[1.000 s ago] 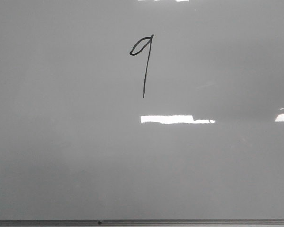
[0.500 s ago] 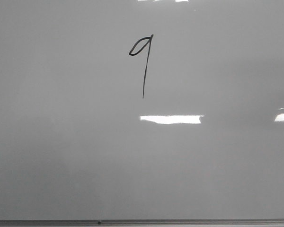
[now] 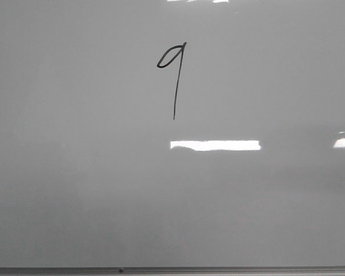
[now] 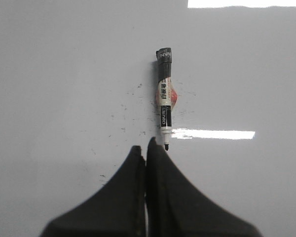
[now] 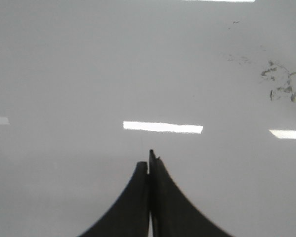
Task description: Write number 9 on whiteboard
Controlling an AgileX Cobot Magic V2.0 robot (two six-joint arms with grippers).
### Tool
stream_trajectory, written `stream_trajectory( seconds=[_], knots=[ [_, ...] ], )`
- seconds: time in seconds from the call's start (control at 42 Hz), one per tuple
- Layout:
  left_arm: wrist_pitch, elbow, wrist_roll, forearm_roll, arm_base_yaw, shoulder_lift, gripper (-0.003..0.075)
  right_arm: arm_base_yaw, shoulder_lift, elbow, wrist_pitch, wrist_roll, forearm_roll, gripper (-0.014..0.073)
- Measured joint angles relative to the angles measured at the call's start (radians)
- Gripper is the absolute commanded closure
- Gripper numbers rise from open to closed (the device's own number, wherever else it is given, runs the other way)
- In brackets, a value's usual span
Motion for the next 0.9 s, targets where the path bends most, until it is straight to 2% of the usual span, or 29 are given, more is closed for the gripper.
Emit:
stream_trajectory(
  seconds=[0.143, 0.905],
  knots=[
    [0.000, 0.000, 0.000, 0.000, 0.000, 0.000, 0.0739, -0.005, 0.000, 0.037, -0.088, 0.000, 0.008, 0.0661],
    [0.000, 0.000, 0.000, 0.000, 0.000, 0.000, 0.0739, 0.025, 0.000, 0.037, -0.088, 0.013, 0.063, 0.0661]
  ],
)
